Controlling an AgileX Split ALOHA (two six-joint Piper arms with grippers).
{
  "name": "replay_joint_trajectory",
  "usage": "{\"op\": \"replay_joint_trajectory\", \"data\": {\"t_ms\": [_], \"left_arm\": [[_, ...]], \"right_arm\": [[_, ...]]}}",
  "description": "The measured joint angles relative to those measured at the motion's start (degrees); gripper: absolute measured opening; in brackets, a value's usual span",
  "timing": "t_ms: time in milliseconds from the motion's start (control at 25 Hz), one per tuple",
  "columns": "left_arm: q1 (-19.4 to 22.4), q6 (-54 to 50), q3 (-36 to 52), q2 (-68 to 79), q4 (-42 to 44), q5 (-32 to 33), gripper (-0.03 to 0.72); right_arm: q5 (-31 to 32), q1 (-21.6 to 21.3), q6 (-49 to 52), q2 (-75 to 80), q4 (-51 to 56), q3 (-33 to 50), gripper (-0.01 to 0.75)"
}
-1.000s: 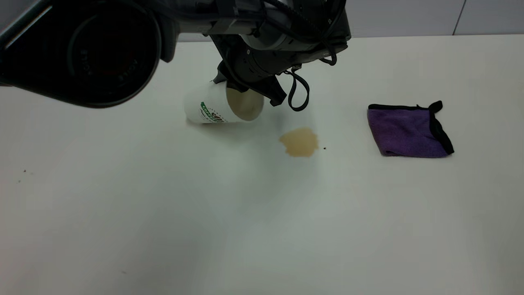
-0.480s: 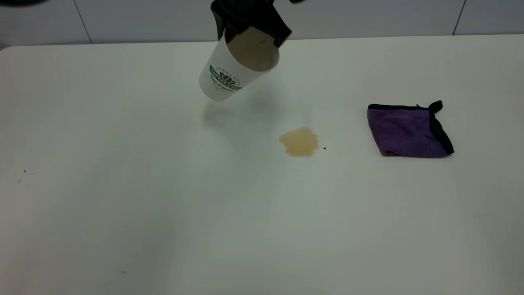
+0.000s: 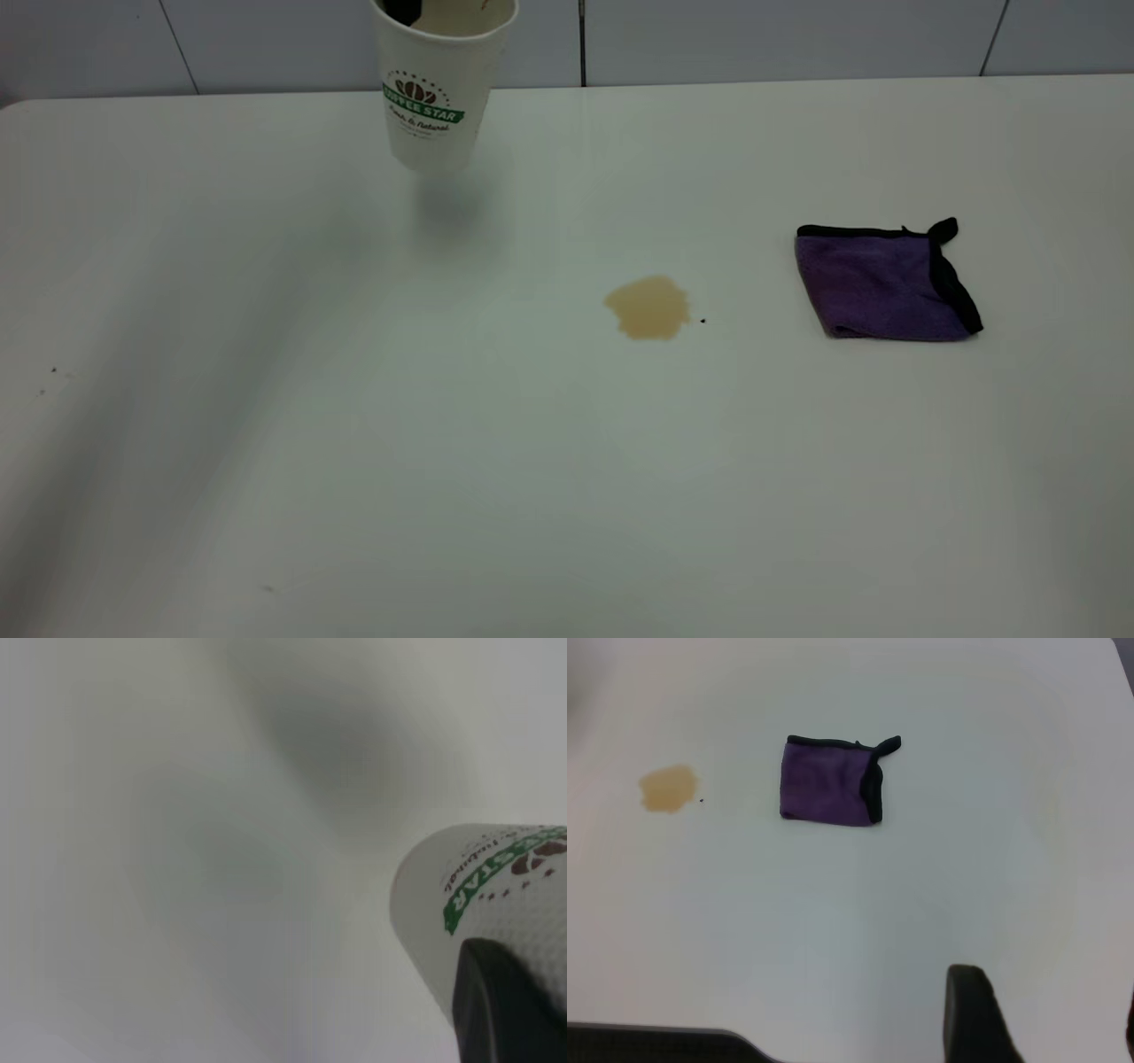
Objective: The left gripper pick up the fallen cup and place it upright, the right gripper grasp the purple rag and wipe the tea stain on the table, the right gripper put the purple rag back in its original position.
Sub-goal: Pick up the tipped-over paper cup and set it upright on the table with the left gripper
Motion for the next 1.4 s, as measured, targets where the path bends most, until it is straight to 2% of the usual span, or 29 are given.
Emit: {"op": "replay_joint_trajectory", "data": {"t_ms": [200,400,880,1400], "left_arm": [[5.2,10.3,0.0,1.3,-8.7,0.0,-0.027],[7.6,18.3,0.0,5.1,-12.7,0.0,-0.026],[7.7,27.8,0.0,12.4,-17.8,-2.1,-0.020],[7.7,30.3,0.0,12.7,-17.9,-7.7,-0.009]], "right_arm": [[0.0,0.0,0.0,0.0,0.0,0.0,0.444],[0.0,0.0,0.0,0.0,0.0,0.0,0.444],[0.0,0.0,0.0,0.0,0.0,0.0,0.444],[0.0,0.0,0.0,0.0,0.0,0.0,0.444]]}}
